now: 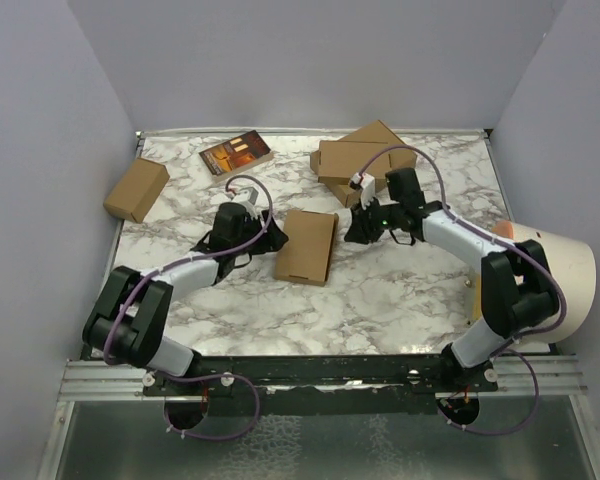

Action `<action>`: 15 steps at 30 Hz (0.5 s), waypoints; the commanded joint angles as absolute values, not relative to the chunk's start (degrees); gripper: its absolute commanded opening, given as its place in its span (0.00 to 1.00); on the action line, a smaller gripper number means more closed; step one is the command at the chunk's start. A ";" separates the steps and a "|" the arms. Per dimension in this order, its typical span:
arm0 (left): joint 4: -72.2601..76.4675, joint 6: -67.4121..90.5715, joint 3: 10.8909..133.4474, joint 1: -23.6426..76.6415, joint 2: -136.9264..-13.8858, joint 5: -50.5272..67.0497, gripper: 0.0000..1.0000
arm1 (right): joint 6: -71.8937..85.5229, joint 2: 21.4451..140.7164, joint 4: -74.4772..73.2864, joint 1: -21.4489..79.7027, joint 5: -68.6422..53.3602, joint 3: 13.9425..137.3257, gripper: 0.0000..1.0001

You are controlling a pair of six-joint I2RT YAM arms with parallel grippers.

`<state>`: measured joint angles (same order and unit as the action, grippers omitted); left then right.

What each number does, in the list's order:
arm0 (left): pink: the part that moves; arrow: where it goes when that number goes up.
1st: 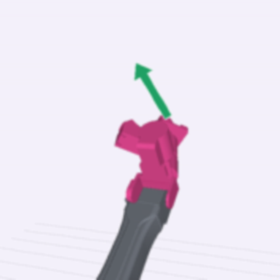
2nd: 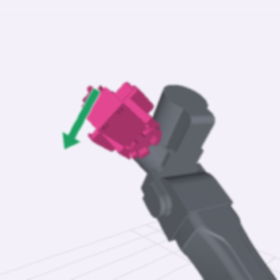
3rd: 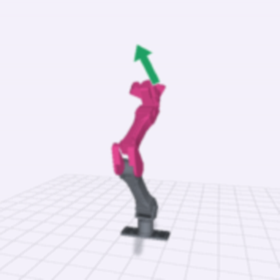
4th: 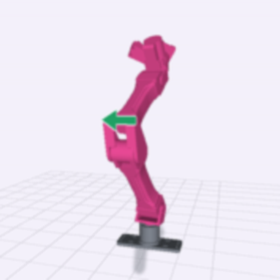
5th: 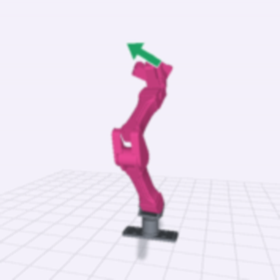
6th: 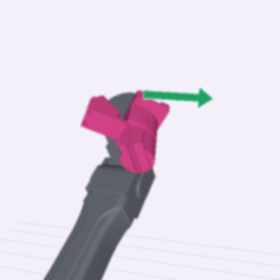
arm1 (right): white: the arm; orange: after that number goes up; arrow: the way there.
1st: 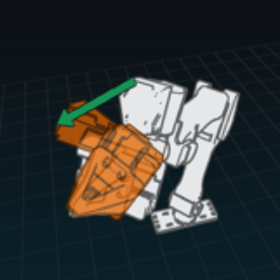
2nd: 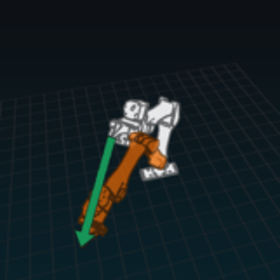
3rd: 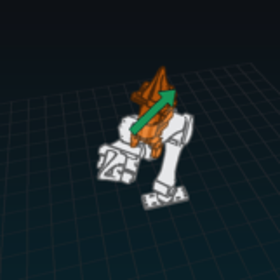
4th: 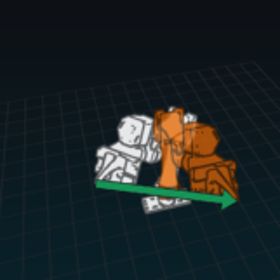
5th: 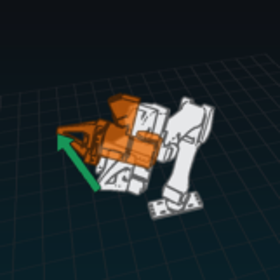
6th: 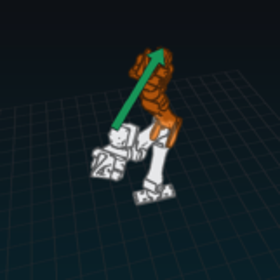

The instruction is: Fold the paper box

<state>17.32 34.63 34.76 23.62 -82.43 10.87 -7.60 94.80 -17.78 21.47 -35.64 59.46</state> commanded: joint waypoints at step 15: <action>11.14 23.05 53.86 20.79 -105.91 21.49 0.37 | -38.49 108.81 -16.76 21.27 -35.28 80.90 0.02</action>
